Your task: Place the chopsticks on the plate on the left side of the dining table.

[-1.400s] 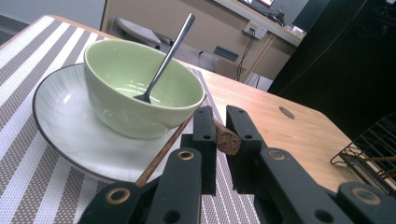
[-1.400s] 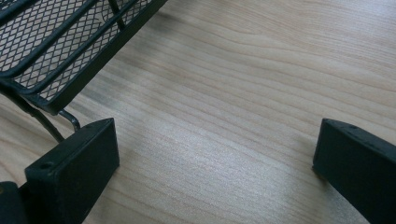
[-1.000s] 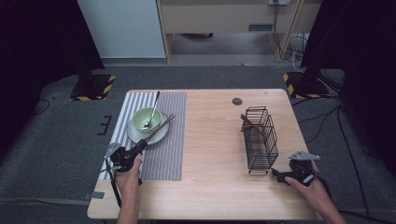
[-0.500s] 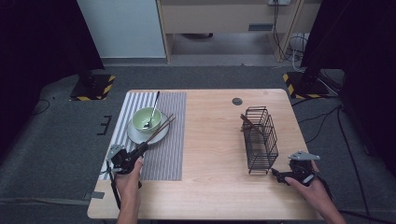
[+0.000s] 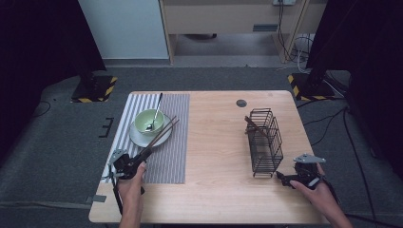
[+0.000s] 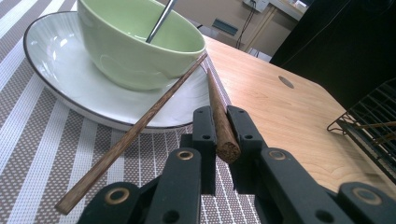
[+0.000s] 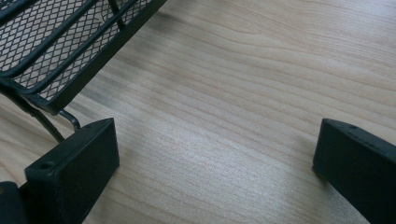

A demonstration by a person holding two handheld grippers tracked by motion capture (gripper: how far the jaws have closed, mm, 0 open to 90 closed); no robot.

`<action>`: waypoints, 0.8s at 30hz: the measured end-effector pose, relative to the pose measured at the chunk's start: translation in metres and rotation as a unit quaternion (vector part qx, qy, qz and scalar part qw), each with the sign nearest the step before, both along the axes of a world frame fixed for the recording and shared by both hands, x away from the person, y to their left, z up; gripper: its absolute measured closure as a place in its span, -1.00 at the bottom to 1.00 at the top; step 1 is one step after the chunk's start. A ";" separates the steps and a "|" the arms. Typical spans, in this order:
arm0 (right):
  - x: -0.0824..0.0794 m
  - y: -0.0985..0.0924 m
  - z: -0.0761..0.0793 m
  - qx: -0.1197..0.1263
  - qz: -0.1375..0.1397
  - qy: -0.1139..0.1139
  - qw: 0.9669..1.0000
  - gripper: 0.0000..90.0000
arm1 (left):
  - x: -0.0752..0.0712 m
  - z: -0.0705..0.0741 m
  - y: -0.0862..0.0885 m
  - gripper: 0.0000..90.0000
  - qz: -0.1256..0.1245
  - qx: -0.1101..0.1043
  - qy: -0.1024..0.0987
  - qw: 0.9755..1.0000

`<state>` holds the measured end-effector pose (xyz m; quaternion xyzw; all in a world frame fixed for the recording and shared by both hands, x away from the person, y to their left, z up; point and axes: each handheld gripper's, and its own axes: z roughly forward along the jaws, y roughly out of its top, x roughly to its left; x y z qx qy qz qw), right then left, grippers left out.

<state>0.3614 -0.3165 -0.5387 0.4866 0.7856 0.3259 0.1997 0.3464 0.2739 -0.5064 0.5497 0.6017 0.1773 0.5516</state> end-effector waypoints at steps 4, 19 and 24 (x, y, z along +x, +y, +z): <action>0.000 0.000 0.000 0.000 0.000 0.000 1.000 -0.99 | -0.003 -0.005 0.004 0.83 0.001 -0.017 0.011 1.000; 0.000 0.000 0.000 0.000 0.000 0.000 1.000 -0.99 | 0.000 -0.014 0.003 0.84 -0.017 -0.005 0.043 0.999; 0.000 0.000 0.000 0.001 0.000 0.001 1.000 -0.99 | 0.002 -0.019 -0.002 0.84 -0.020 0.005 0.061 0.998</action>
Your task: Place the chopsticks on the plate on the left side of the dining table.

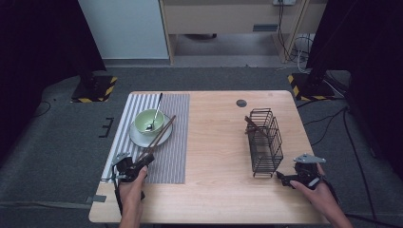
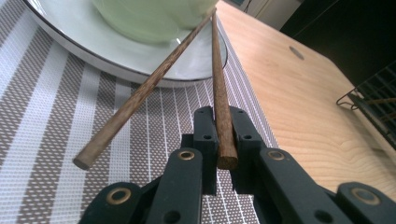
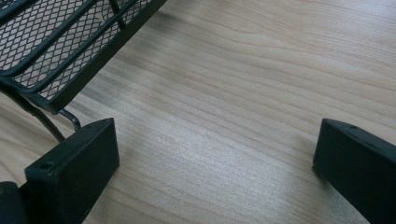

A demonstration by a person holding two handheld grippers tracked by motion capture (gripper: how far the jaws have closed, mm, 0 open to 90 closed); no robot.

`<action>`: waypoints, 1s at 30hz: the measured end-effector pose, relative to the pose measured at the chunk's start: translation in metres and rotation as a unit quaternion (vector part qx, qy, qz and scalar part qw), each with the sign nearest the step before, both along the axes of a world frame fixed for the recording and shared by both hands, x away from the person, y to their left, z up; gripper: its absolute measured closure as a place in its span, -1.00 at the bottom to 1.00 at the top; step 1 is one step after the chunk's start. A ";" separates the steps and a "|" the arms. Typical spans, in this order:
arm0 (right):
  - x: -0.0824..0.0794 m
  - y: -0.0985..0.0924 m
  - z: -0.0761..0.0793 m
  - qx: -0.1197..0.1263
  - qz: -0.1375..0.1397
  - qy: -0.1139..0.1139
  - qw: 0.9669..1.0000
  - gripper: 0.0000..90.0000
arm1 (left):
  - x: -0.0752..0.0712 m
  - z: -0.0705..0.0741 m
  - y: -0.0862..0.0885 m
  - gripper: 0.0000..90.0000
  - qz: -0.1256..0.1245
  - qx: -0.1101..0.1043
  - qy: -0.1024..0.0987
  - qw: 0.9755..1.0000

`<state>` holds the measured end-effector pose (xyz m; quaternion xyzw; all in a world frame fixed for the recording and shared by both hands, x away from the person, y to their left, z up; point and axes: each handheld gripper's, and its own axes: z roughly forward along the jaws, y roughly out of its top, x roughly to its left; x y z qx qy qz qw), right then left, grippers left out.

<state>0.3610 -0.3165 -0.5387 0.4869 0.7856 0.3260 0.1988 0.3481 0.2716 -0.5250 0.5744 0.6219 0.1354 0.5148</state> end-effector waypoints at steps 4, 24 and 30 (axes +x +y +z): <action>0.000 0.000 0.000 0.000 0.001 0.000 1.000 -0.99 | 0.000 0.000 0.000 0.85 -0.002 0.004 0.000 1.000; -0.001 0.000 0.000 0.000 0.001 0.001 1.000 -0.99 | 0.004 -0.007 0.000 0.84 -0.017 0.010 0.034 0.999; -0.001 0.000 0.000 -0.001 0.002 0.000 1.000 -0.99 | 0.005 -0.009 0.000 0.84 -0.018 0.010 0.038 0.999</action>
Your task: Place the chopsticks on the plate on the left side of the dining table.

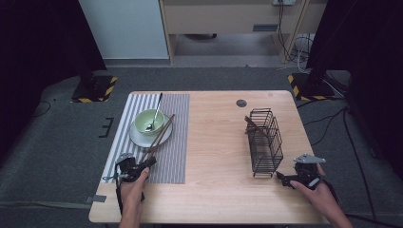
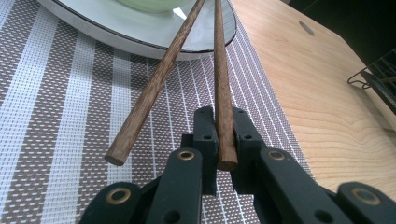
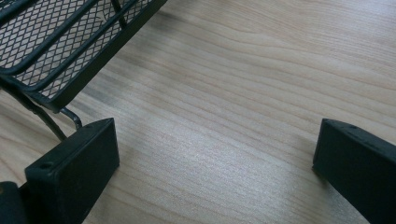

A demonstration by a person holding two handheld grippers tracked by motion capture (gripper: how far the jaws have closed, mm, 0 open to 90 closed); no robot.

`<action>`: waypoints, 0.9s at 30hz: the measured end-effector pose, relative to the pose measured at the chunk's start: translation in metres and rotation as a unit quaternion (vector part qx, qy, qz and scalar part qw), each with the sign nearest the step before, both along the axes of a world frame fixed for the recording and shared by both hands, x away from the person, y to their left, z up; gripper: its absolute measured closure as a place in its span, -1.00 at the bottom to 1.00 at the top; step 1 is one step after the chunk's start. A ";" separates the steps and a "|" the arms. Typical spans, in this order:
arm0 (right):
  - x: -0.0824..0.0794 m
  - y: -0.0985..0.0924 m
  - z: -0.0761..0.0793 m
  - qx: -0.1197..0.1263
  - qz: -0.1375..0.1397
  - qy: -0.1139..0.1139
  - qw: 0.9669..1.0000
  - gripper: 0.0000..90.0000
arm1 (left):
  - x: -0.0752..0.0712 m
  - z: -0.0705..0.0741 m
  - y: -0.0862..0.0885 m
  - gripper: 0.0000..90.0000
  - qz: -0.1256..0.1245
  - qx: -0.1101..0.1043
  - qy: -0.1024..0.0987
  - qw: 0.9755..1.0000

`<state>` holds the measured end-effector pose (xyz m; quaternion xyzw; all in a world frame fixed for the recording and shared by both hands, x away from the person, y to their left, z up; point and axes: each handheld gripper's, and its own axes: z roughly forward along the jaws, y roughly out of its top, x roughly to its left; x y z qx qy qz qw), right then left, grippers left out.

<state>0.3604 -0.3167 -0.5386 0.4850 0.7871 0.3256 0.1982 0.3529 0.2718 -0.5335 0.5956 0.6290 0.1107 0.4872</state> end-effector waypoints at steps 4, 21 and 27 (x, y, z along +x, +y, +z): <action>0.000 0.000 0.000 0.000 0.000 0.000 1.000 -0.99 | 0.000 0.000 0.001 0.84 0.001 0.000 0.002 1.000; 0.000 0.000 0.000 0.000 0.000 0.000 1.000 -0.99 | 0.002 -0.004 0.001 0.84 0.000 0.002 0.014 1.000; 0.000 0.000 0.000 0.000 0.000 0.000 1.000 -0.99 | 0.002 -0.004 0.001 0.83 0.000 0.002 0.014 1.000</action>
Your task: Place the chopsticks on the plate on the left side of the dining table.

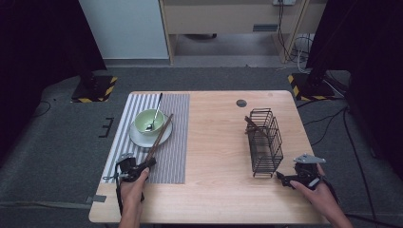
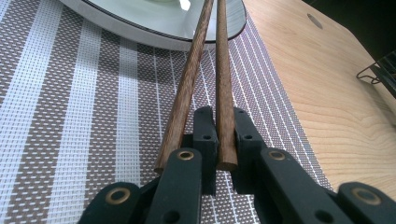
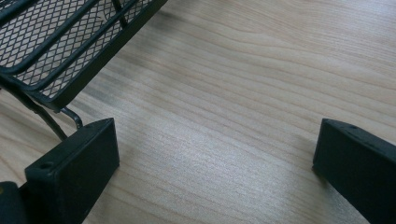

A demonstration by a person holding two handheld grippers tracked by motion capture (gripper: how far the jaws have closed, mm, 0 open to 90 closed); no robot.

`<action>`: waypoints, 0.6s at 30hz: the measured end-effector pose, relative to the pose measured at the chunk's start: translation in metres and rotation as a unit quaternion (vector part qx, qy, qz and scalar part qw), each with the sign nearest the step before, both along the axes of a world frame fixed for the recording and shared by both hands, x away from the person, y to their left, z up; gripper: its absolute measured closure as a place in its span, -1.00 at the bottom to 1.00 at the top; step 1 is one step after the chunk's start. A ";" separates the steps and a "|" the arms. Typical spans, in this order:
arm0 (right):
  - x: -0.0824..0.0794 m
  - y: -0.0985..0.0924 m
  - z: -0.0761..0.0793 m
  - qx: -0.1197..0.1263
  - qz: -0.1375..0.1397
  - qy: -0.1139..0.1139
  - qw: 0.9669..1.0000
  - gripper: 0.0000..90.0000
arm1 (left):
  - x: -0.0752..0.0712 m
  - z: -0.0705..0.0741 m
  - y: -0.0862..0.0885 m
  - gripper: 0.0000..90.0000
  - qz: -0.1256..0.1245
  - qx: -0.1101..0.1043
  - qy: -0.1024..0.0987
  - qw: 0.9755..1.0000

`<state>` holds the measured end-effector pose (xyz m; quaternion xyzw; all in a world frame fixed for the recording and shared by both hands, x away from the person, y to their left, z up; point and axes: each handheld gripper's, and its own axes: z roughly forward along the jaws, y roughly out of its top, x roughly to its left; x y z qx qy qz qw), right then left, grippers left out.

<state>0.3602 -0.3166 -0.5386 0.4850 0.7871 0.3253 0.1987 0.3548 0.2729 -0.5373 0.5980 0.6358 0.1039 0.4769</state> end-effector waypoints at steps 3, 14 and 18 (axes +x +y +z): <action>0.000 0.000 0.000 0.000 0.000 0.000 1.000 -0.99 | 0.000 0.000 0.000 0.83 0.000 0.001 0.002 1.000; 0.000 0.000 0.000 0.001 -0.001 0.000 1.000 -0.99 | 0.001 -0.002 0.001 0.83 0.000 0.003 0.010 1.000; 0.000 0.000 0.000 0.001 -0.001 0.000 1.000 -0.99 | 0.001 -0.003 0.001 0.82 -0.001 0.005 0.012 1.000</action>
